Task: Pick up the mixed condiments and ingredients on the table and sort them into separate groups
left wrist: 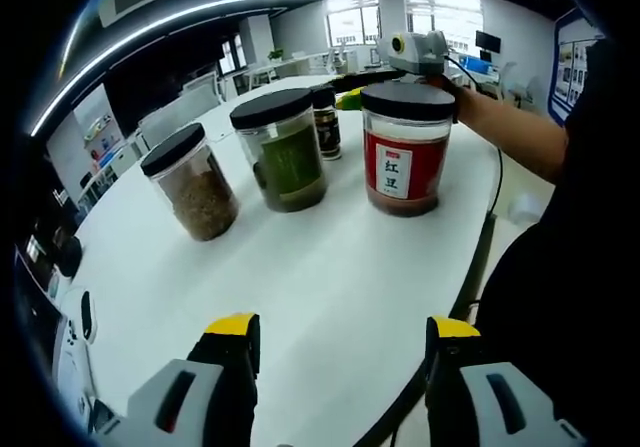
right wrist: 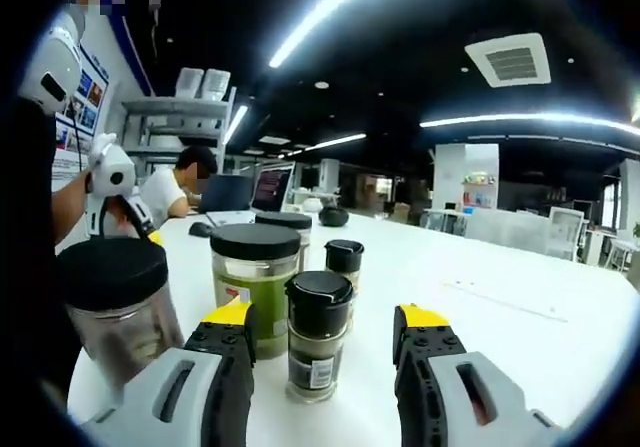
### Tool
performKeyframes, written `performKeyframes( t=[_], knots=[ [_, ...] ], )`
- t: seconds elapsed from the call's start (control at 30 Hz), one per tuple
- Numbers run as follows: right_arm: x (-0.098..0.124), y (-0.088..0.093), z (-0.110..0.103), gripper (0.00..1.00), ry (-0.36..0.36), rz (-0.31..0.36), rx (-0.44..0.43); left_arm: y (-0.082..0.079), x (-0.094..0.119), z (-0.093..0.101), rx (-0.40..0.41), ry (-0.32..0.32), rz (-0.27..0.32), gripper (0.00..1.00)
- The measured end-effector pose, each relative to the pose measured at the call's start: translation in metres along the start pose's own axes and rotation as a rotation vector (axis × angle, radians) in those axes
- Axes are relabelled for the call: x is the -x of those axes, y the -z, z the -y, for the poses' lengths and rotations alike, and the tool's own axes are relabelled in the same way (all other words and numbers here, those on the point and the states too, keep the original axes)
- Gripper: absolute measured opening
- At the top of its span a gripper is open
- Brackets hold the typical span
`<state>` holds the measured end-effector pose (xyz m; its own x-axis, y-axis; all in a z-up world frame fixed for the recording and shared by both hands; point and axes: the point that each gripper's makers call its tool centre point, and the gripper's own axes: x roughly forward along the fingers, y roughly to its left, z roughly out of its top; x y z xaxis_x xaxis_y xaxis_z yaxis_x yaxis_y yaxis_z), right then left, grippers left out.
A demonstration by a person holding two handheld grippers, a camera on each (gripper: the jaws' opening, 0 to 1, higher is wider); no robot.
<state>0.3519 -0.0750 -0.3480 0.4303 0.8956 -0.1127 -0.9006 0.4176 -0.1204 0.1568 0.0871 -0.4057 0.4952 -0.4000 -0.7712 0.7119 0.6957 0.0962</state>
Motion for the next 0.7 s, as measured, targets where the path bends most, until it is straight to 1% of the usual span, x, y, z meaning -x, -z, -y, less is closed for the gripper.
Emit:
performKeyframes(
  t=[0.13,0.27,0.33,0.5,0.6,0.7],
  knots=[
    [-0.009,0.015,-0.008,0.53,-0.007,-0.05,-0.011,0.0,0.001,-0.001,0.003,-0.002,0.002,0.67],
    [-0.011,0.023,-0.012,0.51,-0.016,-0.077,-0.004,-0.001,0.001,-0.001,-0.005,-0.005,0.004,0.67],
    [-0.01,0.024,-0.011,0.5,-0.016,-0.083,-0.002,-0.001,0.002,0.0,-0.002,-0.002,0.012,0.67],
    [-0.01,0.026,-0.007,0.48,-0.006,-0.087,-0.03,0.004,0.001,0.004,0.006,0.01,0.006,0.67],
    [-0.01,0.025,-0.01,0.43,-0.015,-0.082,-0.049,0.006,0.0,0.002,0.008,0.007,0.002,0.66],
    [-0.011,0.026,-0.011,0.43,-0.015,-0.089,-0.038,0.004,-0.001,0.002,0.014,0.01,0.009,0.66]
  ],
)
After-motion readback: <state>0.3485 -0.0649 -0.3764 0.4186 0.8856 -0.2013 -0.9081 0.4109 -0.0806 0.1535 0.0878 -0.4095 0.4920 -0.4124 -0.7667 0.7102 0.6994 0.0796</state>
